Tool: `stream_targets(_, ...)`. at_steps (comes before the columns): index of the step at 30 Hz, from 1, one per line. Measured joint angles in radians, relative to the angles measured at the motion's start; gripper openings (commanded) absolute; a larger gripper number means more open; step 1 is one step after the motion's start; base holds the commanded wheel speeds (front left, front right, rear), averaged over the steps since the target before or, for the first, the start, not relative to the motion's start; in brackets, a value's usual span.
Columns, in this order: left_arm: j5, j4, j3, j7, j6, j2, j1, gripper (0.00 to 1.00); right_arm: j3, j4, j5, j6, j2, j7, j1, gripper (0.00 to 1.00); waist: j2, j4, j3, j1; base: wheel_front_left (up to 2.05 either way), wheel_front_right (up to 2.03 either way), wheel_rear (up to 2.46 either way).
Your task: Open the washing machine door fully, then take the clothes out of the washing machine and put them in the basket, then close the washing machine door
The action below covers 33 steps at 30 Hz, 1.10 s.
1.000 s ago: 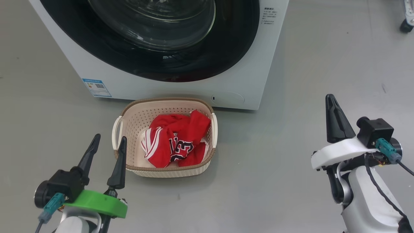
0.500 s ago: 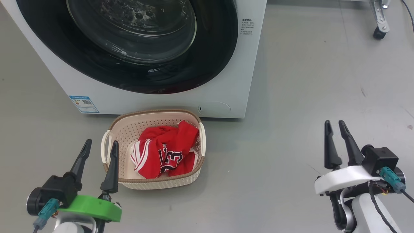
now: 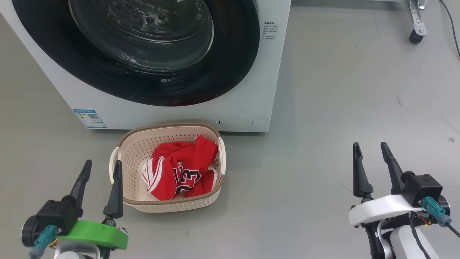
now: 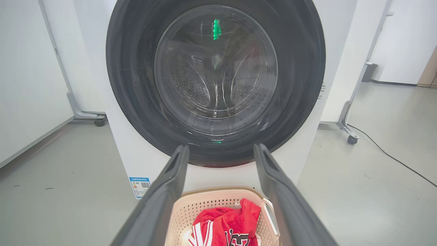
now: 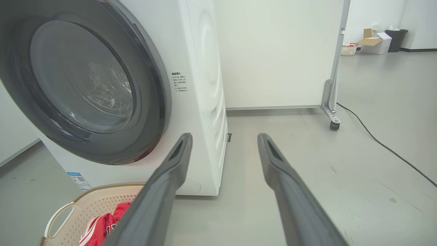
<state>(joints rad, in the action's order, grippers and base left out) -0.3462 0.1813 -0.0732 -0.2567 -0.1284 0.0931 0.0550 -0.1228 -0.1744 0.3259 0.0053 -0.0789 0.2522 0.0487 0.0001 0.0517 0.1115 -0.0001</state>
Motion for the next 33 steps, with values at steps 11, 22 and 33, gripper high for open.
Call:
stream_targets(11,0.024,-0.001,0.020,0.000,0.000,-0.007,-0.004,1.00,0.010,0.032,-0.012,0.000,0.007,0.000,-0.018,1.00,0.0000,-0.008,0.001,0.0000,0.00,0.00,0.00)
stream_targets(22,0.032,0.000,0.000,0.000,0.000,-0.010,-0.004,1.00,0.014,0.045,-0.012,0.000,0.014,0.000,-0.036,1.00,0.0000,-0.020,0.000,0.0000,0.00,0.00,0.00)
stream_targets(33,0.031,-0.003,-0.004,0.000,0.000,-0.010,-0.004,1.00,0.016,0.055,-0.025,0.001,0.016,0.000,-0.037,1.00,0.0000,-0.025,0.001,0.0000,0.00,0.00,0.00)
